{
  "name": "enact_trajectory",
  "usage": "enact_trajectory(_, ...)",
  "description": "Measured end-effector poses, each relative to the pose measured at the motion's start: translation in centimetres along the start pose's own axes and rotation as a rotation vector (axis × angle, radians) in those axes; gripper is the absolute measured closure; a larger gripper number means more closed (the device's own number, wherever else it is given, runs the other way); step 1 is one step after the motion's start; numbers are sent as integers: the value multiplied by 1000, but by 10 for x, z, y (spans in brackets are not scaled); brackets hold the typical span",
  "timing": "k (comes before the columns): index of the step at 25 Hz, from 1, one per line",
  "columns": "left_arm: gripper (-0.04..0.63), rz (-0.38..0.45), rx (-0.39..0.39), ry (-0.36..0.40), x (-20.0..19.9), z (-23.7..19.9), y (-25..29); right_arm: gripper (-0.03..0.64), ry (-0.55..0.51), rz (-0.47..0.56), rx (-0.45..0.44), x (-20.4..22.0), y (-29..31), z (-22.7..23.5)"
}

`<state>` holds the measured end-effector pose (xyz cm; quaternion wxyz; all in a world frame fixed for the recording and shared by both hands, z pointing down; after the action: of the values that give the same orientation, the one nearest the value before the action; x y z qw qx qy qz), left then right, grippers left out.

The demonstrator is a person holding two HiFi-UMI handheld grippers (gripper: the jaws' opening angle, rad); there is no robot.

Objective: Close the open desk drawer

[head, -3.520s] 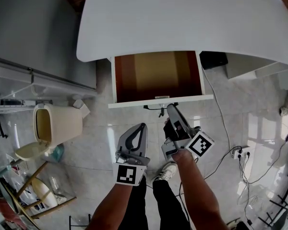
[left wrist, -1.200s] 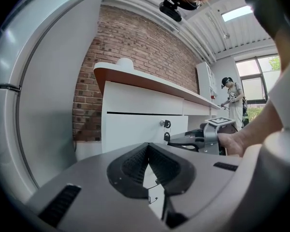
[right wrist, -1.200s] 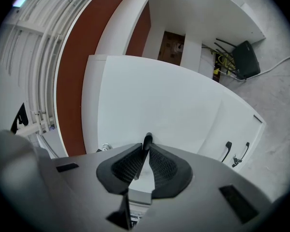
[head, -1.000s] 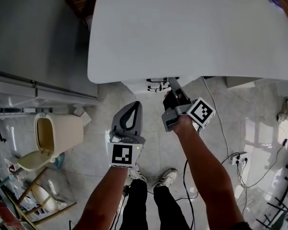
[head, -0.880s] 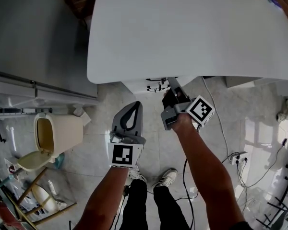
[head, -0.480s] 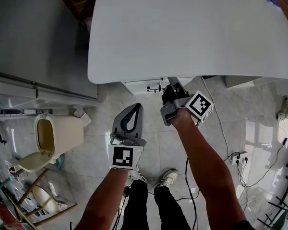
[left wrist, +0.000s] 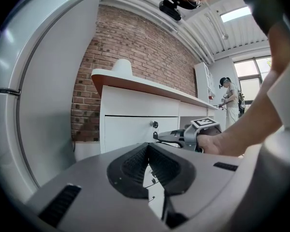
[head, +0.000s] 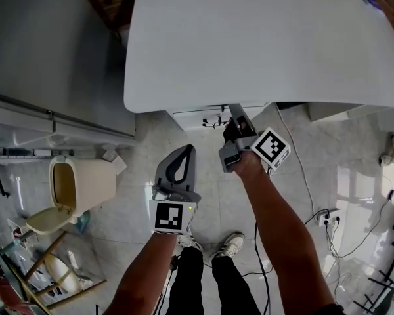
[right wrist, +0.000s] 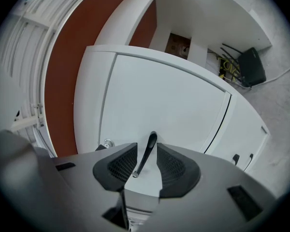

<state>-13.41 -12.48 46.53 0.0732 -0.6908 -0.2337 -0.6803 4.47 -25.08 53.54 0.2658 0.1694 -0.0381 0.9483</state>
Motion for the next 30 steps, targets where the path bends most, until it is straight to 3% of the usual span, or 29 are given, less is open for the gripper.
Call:
enact_trajectory(5, 592, 11, -11, -7, -3, 1, -7, 506, -145, -40, 34, 11, -20, -11)
enact_trajectory(8, 592, 13, -15, 7, -3, 5, -15, 514, -234, -64, -13, 18, -36, -30)
enact_trajectory(12, 592, 17, -18, 54, -8, 7, -33, 574, -360, -78, -54, 24, -65, -63)
enact_trajectory(14, 592, 9, -21, 71, -11, 8, -45, 585, -468, -101, -61, 29, -83, -81)
enact_trajectory(18, 592, 0, -20, 66, -24, 20, -66, 591, -777, -183, -41, 42, -124, -120)
enact_trajectory(21, 592, -5, -10, 70, -39, 32, -81, 591, -919, -226, 7, 56, -163, -145)
enact_trajectory(25, 592, -12, 7, 70, -73, 52, -110, 591, -971, -185, 56, 63, -218, -195)
enact_trajectory(30, 592, 35, 43, 57, -137, 77, -149, 591, -1002, -84, 101, 38, -272, -254)
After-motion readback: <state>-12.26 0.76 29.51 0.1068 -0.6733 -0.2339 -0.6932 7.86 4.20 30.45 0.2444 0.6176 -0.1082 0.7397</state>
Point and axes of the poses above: the fingertips, and each gripper's own axes: y forward along the fingers, z to its right, x out of its underside, the point moved 7 cm from there along -y, backward along the fingers, and after that the axes turned 2 degrees about -z, right-handed, at the moved point
